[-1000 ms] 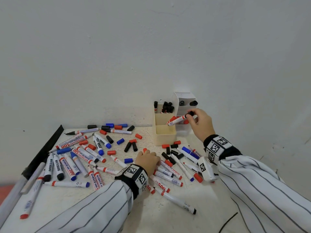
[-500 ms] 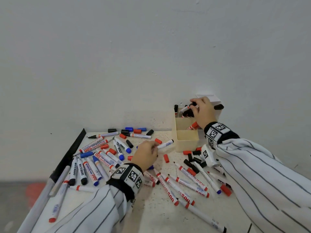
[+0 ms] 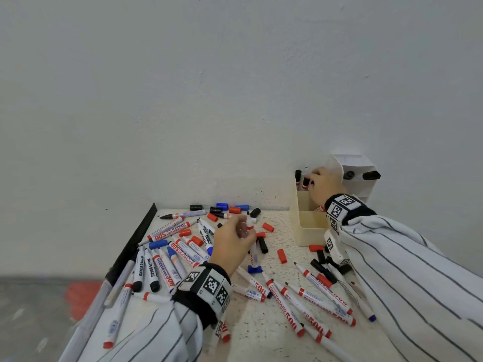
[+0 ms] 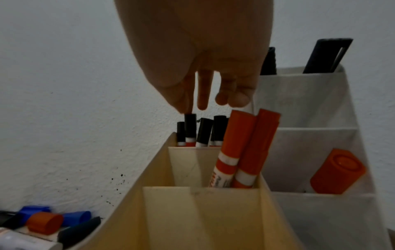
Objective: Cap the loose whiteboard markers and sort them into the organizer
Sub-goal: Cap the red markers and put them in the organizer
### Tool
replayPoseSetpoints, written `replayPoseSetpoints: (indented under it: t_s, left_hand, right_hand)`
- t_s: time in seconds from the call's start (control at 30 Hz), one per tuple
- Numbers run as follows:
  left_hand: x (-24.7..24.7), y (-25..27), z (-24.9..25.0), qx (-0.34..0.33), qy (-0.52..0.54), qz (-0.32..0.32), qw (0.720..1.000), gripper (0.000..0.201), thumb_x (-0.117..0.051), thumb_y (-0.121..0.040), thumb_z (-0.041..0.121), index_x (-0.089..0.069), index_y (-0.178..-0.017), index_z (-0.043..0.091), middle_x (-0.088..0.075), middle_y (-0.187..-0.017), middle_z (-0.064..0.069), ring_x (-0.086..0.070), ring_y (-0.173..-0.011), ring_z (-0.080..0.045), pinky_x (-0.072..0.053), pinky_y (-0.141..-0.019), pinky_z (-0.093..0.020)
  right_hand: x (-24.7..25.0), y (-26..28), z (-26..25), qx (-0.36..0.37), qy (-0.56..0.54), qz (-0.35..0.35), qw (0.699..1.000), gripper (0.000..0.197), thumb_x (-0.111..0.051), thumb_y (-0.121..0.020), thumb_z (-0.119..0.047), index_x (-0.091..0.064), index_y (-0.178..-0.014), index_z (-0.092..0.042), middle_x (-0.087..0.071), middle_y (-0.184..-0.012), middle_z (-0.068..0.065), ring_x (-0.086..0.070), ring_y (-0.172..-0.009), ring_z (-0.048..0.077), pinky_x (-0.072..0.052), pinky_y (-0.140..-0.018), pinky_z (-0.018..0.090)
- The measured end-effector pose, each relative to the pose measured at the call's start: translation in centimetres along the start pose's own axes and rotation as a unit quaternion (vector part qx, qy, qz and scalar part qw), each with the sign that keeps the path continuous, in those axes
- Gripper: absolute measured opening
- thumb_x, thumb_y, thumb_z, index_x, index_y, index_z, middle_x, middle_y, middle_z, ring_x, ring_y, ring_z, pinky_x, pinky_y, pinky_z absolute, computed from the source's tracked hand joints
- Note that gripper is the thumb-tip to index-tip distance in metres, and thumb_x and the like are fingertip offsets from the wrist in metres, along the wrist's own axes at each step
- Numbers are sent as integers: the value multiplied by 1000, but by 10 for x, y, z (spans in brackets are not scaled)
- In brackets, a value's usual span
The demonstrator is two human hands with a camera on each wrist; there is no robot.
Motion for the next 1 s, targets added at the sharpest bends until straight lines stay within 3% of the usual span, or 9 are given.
replayPoseSetpoints:
  t_s: [0.1, 0.17, 0.23, 0.33, 0.47, 0.6, 0.77, 0.9, 1.0]
  left_hand:
    - [0, 1, 2, 1, 20, 11, 1000, 36, -57, -91, 18, -52, -126, 15, -60, -97, 6, -56, -82, -2, -45, -63, -7]
    - [0, 0, 2, 1, 40, 13, 999, 34, -53, -93, 19, -52, -126, 15, -60, -98, 5, -58, -84, -4, -48, -66, -12]
    - [-2, 1, 3, -4, 48, 11, 999, 33, -49, -94, 20, -52, -127, 16, -59, -101, 3, -61, -89, -12, -53, -75, -23]
    - [-10, 3, 4, -4, 34, -16, 999, 35, -43, -97, 21, -49, -131, 18, -57, -111, -2, -57, -100, -19, -51, -90, -38]
    - [-22, 9, -1, 3, -23, -80, 997, 37, -47, -95, 19, -50, -131, 18, -56, -117, -2, -50, -106, -12, -37, -87, -21]
    - [-29, 23, -5, 16, -82, -143, 986, 46, -53, -89, 9, -47, -134, 19, -51, -115, -4, -43, -97, -10, -31, -83, -17]
    - [-30, 35, -9, 30, -125, -179, 975, 48, -54, -91, 11, -45, -137, 19, -48, -138, -1, -44, -126, -15, -34, -106, -28]
    - [-27, 42, -15, 46, -129, -174, 975, 42, -51, -94, 18, -46, -135, 20, -51, -136, -1, -49, -120, -15, -38, -97, -24]
    - [-25, 47, -18, 45, -129, -168, 976, 41, -48, -95, 17, -46, -136, 19, -51, -135, -2, -50, -118, -14, -36, -91, -19]
  right_hand:
    - [-4, 7, -4, 2, 76, -75, 994, 52, -41, -93, -11, -32, -141, -26, -18, -151, -1, -21, -133, 31, -34, -107, 45]
    - [4, 12, -9, 26, 29, -20, 999, 46, -45, -92, -13, -41, -136, -24, -21, -149, 0, -23, -132, 30, -27, -107, 45]
    - [14, 18, -12, 68, -88, 63, 992, 31, -50, -89, -9, -58, -118, -16, -41, -134, 7, -38, -123, 28, -32, -104, 41]
    - [26, 38, -13, 86, -263, 27, 961, 16, -52, -88, -3, -64, -89, -14, -59, -93, 1, -54, -83, 12, -44, -76, 27]
    - [20, 79, -5, 77, -228, -151, 959, 10, -55, -88, -8, -61, -91, -15, -60, -82, -2, -50, -55, 10, -44, -51, 17]
    - [-13, 118, 22, 11, -90, -252, 963, 8, -63, -84, -14, -60, -90, -17, -54, -81, -5, -52, -63, 8, -43, -55, 15]
    - [-43, 142, 37, -34, 10, -243, 969, 24, -65, -83, -24, -66, -104, -12, -61, -108, 2, -54, -88, 12, -46, -78, 20]
    - [-51, 146, 38, -49, 30, -234, 971, 24, -59, -88, -21, -64, -109, -12, -61, -115, 3, -57, -103, 16, -44, -83, 20]
    - [-50, 147, 36, -55, 24, -222, 973, 15, -58, -87, -19, -62, -102, -15, -60, -105, 2, -57, -98, 16, -43, -78, 19]
Point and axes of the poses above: each hand's wrist, its own y-axis away from the middle knuckle, its own x-axis out of the back of the hand, z = x × y, the point moved 4 cm from there along -y, towards the middle knuckle
